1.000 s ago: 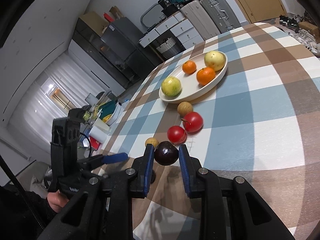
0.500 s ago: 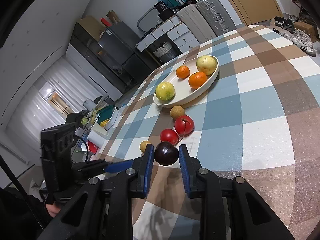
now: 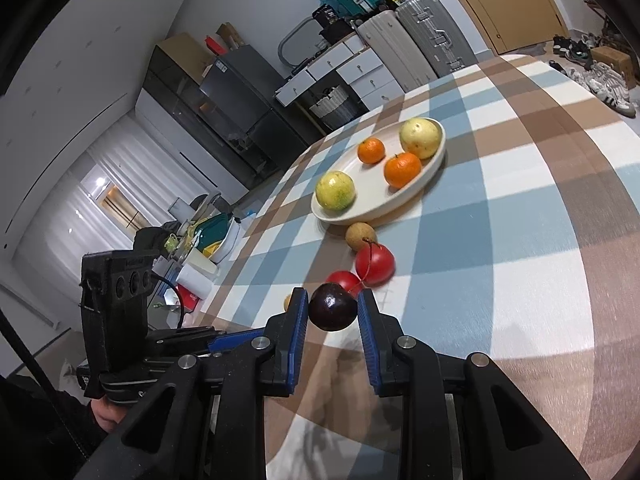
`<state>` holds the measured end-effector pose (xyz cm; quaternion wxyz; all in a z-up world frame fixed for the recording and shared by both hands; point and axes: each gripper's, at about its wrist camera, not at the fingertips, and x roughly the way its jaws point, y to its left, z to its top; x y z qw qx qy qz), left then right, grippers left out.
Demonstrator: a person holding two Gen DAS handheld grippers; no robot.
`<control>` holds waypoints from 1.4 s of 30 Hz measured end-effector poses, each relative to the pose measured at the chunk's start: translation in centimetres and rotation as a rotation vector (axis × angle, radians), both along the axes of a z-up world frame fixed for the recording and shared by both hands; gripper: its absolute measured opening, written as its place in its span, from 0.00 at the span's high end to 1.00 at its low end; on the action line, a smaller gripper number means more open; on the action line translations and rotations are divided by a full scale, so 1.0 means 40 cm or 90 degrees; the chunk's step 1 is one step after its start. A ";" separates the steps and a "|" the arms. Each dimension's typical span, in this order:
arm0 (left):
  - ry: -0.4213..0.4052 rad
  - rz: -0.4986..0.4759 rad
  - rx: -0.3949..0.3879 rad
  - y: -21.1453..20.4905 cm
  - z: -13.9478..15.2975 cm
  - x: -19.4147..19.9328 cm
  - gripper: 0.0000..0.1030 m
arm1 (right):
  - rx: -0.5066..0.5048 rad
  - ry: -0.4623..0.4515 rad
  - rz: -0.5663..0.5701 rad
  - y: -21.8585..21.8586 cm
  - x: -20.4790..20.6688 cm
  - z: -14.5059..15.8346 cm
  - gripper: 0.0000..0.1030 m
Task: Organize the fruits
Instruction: 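Grasp the second dark purple plum with the left tool, then carry both plums onto the cream plate and open both tools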
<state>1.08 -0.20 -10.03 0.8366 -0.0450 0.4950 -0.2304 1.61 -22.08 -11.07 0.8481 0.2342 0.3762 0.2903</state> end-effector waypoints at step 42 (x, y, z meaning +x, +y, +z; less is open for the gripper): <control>-0.016 0.017 -0.017 -0.011 0.063 0.595 0.79 | -0.076 0.022 0.057 0.112 0.503 0.039 0.75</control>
